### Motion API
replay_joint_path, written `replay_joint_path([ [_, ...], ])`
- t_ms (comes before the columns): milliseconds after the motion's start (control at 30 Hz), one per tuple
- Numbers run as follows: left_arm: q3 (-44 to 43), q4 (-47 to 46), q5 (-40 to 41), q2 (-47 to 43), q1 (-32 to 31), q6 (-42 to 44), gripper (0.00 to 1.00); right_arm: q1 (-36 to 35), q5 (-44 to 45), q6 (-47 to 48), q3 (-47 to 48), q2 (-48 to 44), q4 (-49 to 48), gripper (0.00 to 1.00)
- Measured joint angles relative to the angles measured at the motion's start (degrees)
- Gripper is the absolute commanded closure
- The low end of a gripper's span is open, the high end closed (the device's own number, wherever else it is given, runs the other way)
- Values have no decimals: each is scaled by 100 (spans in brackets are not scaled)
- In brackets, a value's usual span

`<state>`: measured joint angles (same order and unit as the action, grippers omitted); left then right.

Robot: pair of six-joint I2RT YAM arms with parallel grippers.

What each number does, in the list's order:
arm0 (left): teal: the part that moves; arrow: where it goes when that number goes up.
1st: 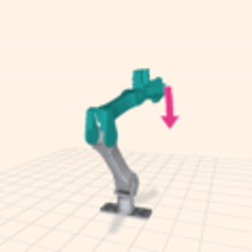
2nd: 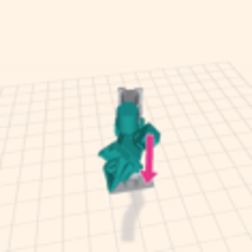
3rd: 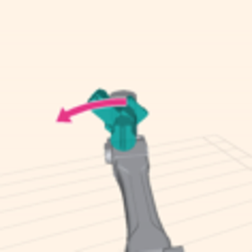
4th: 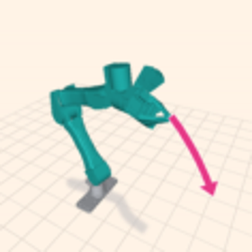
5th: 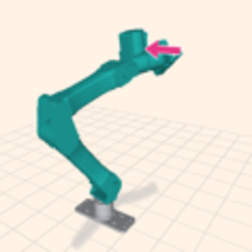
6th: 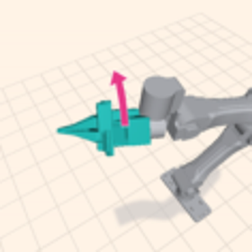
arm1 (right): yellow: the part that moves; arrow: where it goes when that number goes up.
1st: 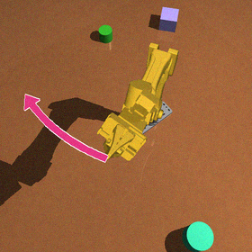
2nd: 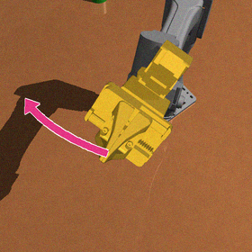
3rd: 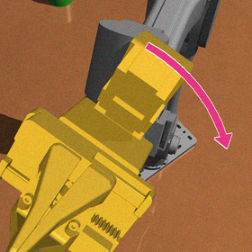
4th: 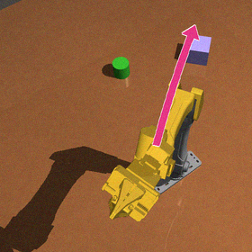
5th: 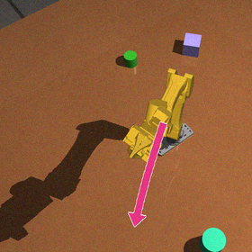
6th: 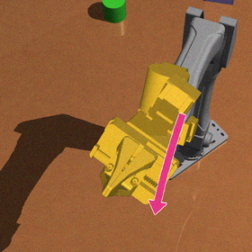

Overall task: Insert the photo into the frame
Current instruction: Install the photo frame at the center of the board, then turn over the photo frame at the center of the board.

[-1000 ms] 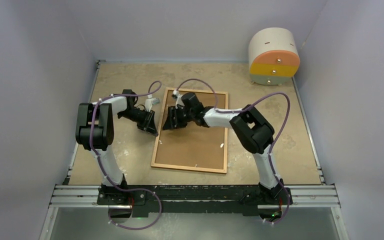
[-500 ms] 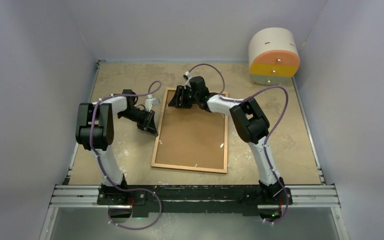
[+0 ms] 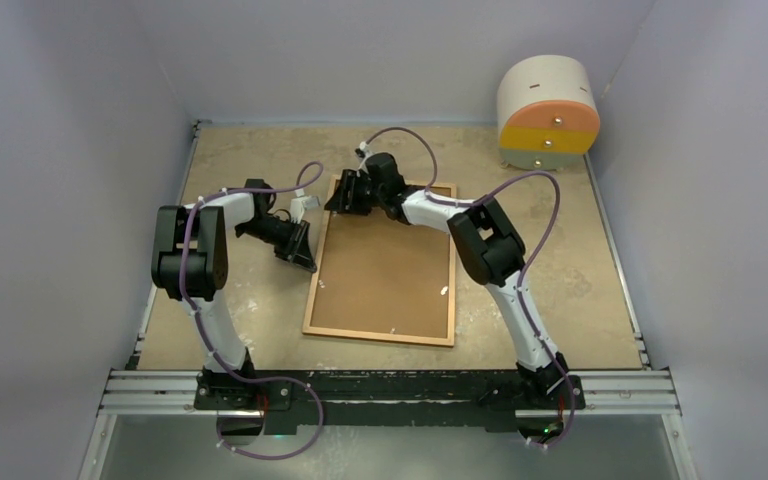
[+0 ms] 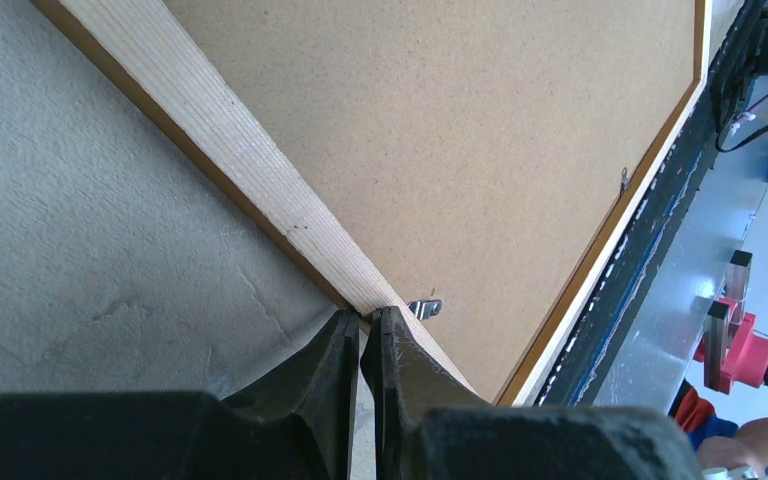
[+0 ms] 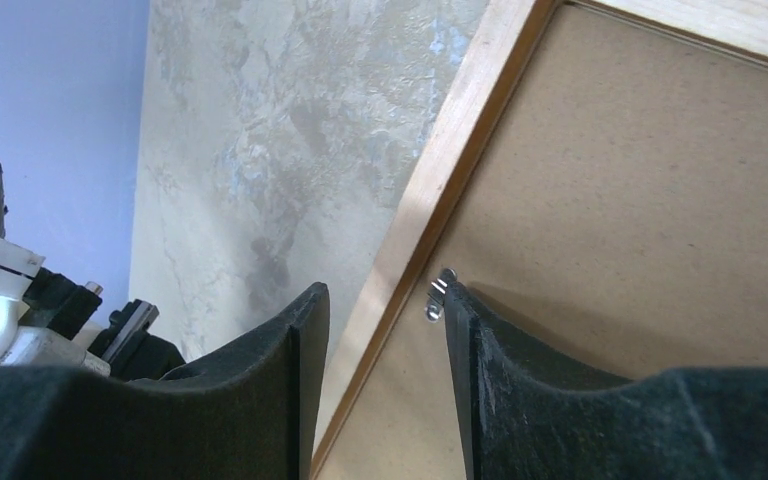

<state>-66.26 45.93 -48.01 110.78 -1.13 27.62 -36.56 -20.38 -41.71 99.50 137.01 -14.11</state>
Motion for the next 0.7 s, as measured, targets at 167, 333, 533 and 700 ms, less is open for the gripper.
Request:
replay_joint_path([
  [167,2,0,0,0,-2,0,100,-81,13,-98,120,109,-55,52],
  [333,2,0,0,0,-2,2,100,-72,11,-223,153,138,-66,53],
  [533,2,0,0,0,0,2,100,-72,11,-284,184,146,-26,52],
  [700,2,0,0,0,-2,2,100,-74,4,-219,411,188,273,50],
])
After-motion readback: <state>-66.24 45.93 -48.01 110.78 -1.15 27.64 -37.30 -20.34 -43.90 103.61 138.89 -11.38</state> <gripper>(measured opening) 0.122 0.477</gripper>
